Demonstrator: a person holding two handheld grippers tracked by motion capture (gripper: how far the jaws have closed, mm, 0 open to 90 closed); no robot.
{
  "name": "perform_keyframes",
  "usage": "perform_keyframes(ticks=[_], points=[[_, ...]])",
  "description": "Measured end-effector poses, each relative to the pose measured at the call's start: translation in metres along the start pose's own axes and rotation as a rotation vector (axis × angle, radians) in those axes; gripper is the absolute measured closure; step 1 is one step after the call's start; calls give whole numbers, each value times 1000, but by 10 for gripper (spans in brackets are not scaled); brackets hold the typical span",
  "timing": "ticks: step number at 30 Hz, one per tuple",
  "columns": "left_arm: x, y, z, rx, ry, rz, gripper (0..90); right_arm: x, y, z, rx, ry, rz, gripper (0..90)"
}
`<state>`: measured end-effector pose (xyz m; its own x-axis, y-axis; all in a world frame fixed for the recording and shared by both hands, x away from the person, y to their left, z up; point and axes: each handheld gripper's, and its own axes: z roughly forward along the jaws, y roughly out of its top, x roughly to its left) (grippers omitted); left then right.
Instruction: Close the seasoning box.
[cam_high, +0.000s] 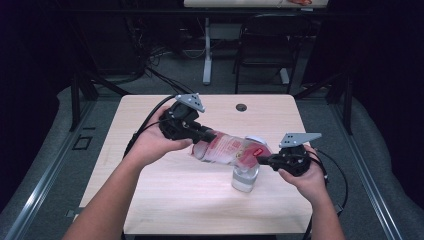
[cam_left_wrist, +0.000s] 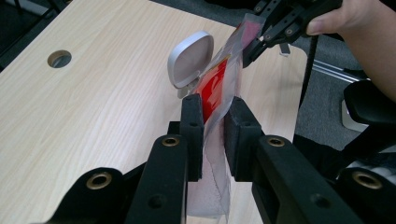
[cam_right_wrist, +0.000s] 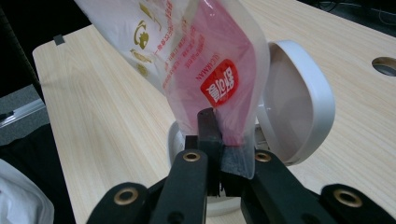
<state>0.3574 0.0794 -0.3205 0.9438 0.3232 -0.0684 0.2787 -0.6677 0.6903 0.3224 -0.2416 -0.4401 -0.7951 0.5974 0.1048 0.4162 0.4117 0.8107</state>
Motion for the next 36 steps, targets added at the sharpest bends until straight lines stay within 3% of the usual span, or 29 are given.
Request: perform_keyframes(ticks=[17, 23, 33, 36], points=[[5, -19, -5, 3, 5, -24, 777, 9, 7, 0, -24, -9, -29, 893], [11, -34, -5, -12, 4, -50, 781, 10, 9, 4, -39, -5, -33, 890], [14, -54, -5, -46, 4, -87, 785, 6, 10, 9, -113, 40, -5, 828], [15, -58, -5, -48, 9, -88, 787, 6, 10, 12, -109, 46, -6, 816]])
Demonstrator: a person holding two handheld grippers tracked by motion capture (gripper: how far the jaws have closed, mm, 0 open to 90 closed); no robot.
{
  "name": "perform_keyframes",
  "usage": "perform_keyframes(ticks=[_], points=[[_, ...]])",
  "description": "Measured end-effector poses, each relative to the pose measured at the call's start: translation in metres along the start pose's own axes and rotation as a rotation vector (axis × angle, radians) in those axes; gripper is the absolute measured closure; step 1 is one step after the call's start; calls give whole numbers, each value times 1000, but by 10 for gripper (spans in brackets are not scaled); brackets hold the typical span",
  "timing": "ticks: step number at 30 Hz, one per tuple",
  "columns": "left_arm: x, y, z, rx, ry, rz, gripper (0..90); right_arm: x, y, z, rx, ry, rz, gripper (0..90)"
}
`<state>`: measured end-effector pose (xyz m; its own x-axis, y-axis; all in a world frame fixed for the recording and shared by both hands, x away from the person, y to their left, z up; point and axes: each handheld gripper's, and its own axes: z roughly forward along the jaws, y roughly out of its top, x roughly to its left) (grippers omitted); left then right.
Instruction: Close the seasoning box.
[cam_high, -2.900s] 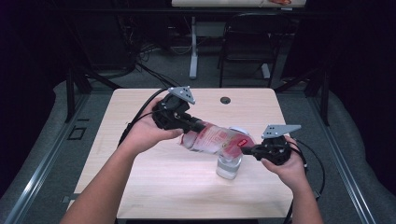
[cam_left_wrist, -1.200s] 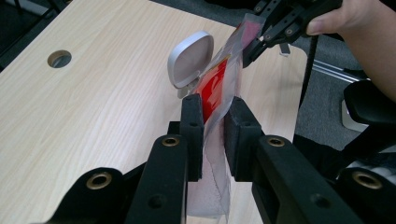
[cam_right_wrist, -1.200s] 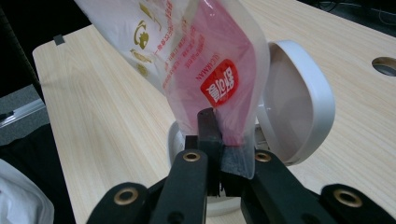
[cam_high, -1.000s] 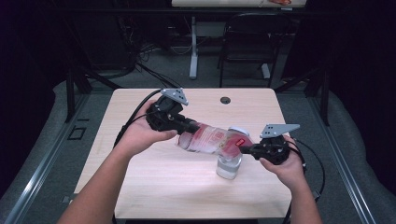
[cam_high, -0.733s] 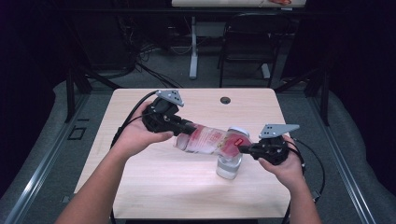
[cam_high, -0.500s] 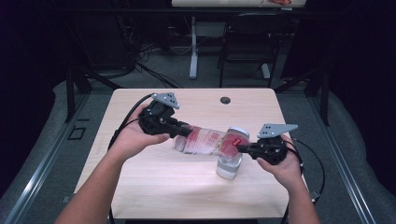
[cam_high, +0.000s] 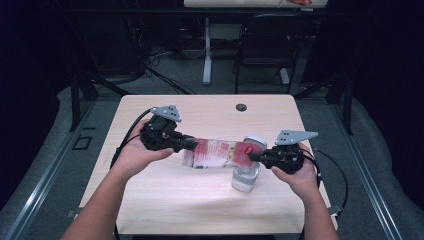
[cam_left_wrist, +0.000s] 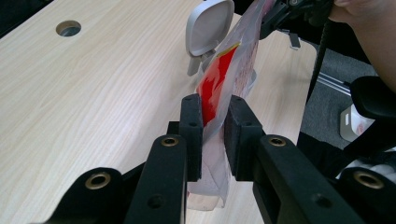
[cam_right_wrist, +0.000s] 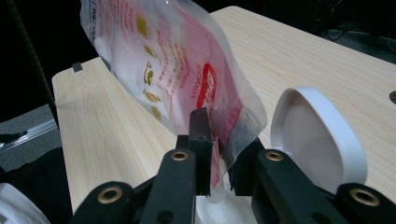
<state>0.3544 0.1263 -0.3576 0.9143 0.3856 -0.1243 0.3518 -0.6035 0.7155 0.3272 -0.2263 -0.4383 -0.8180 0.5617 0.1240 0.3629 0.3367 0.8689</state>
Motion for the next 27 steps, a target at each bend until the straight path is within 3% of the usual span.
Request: perform_keyframes(ticks=[5, 27], points=[[2, -4, 1, -12, -2, -18, 787, -1, -2, 5, 23, 11, -3, 806], [8, -20, 2, -29, -8, -44, 779, -8, -13, 14, 12, 87, 12, 801]])
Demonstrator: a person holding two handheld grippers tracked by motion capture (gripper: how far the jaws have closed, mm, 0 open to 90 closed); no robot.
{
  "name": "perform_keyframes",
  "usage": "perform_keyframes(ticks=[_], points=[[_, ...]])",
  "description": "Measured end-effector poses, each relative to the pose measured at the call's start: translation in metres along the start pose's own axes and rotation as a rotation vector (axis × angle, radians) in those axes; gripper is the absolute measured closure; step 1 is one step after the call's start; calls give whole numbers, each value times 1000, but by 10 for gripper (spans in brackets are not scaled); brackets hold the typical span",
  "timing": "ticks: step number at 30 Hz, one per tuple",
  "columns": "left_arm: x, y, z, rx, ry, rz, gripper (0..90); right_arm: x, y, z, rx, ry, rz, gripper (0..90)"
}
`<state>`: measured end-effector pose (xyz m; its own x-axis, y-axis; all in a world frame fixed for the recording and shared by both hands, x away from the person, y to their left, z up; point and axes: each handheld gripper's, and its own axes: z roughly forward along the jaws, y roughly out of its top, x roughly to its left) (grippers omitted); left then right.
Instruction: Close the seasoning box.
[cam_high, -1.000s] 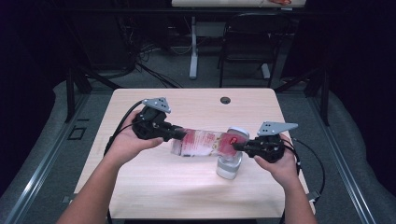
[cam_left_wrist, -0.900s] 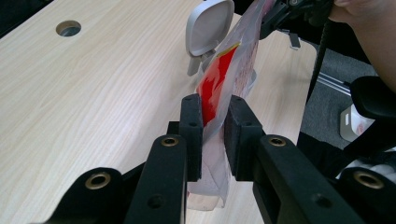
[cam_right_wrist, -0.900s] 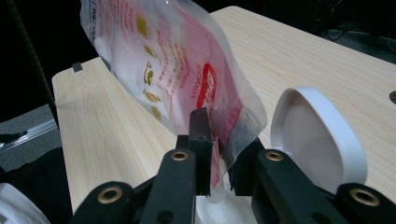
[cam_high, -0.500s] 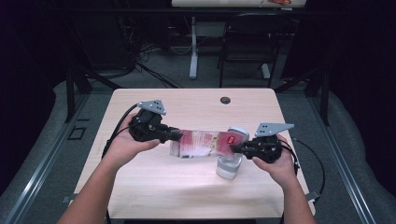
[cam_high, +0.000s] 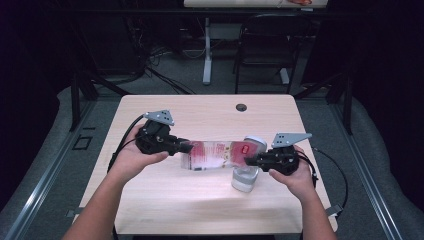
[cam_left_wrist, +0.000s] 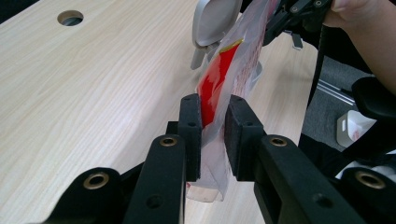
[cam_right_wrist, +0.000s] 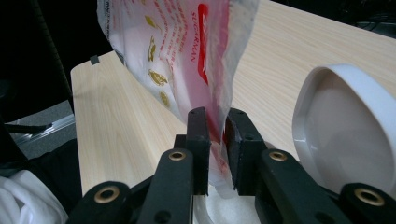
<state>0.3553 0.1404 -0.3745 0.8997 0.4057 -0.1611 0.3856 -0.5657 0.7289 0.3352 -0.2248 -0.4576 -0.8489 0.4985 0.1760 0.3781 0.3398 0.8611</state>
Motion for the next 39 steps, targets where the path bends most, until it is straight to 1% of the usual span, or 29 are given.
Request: perform_keyframes(ticks=[5, 8, 11, 19, 23, 30, 31, 34, 39], points=[[-1, -2, 0, 4, 4, 2, 777, 1, 0, 1, 5, 2, -7, 809], [0, -4, 0, 7, 8, 1, 773, 1, 0, 1, -1, 4, -7, 833], [2, -7, 0, 5, 3, -8, 769, 2, 0, 1, -2, 9, -18, 849], [6, -19, 5, 9, 5, -23, 764, 5, 2, 1, -25, -12, -35, 889], [9, -26, 7, 12, 5, -30, 763, 8, 6, 1, -19, -25, -54, 899], [13, -40, 4, -6, 0, -39, 759, 17, 13, 4, 1, -39, -89, 900], [14, -41, 4, -6, -4, -34, 758, 18, 15, 5, 6, -39, -94, 900], [16, -46, 4, -21, -9, -46, 756, 21, 19, 5, 10, -38, -107, 900], [17, -51, 6, -27, -12, -49, 753, 22, 23, 5, 8, -34, -104, 900]])
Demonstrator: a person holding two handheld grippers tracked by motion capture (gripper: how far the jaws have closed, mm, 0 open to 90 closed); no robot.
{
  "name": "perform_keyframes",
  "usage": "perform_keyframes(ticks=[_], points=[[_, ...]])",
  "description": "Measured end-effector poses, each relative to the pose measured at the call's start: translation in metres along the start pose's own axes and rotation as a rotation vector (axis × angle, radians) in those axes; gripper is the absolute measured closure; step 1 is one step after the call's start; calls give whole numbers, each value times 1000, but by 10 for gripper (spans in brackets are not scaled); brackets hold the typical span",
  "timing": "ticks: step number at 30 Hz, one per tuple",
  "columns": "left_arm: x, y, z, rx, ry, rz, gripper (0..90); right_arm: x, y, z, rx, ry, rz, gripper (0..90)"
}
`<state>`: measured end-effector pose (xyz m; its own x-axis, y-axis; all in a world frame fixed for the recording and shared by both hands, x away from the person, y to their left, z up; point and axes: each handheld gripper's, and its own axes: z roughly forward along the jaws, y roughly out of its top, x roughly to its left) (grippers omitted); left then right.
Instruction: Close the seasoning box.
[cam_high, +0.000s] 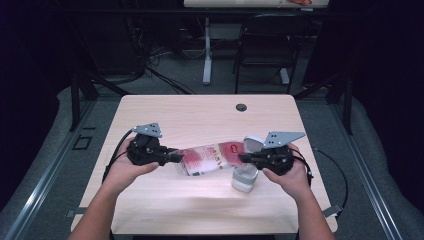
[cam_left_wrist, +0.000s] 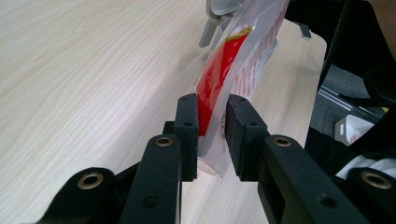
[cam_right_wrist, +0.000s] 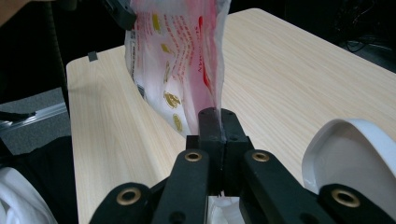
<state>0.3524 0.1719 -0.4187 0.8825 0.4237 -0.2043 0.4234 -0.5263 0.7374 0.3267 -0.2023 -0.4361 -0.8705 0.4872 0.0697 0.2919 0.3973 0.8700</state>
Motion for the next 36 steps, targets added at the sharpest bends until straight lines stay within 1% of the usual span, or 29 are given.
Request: perform_keyframes(ticks=[7, 11, 14, 18, 19, 23, 26, 31, 36], points=[[1, -7, 10, 8, -8, -1, 746, -5, 1, -3, -16, 20, 31, 900], [2, -12, 16, 4, -4, -2, 738, -4, 5, -6, -16, 27, 36, 900], [3, -17, 19, 2, 0, -1, 730, -3, 9, -6, -7, 29, 30, 900], [4, -23, 22, -4, 1, -2, 715, -1, 16, -4, 30, 22, 4, 900], [4, -24, 22, -1, 2, 3, 710, 0, 17, -4, 38, 19, -5, 900], [4, -29, 25, -5, 15, 7, 703, 2, 21, -1, 49, 10, -15, 900], [6, -33, 26, -6, 10, -1, 702, 4, 24, 1, 51, 10, -20, 900], [8, -39, 30, -16, 3, -15, 704, 7, 27, 3, 69, -4, -35, 900], [8, -44, 33, -15, 5, -17, 692, 10, 29, 4, 80, -8, -51, 900]])
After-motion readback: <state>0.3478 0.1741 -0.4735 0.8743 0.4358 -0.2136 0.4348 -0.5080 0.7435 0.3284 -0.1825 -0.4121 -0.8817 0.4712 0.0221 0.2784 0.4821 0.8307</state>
